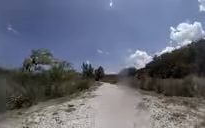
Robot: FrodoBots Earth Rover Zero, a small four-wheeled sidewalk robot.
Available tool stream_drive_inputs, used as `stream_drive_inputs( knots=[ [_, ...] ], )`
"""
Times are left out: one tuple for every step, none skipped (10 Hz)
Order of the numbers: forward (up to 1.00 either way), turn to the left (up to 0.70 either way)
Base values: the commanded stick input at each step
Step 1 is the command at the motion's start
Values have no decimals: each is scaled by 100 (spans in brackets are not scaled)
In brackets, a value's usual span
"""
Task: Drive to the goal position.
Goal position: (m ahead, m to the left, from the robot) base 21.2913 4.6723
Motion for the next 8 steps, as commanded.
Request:
stream_drive_inputs(
  knots=[
    [85,-1],
    [85,-1],
    [85,-1],
    [85,-1],
    [85,-1],
    [85,-1],
    [85,-1],
    [85,-1]
  ],
)
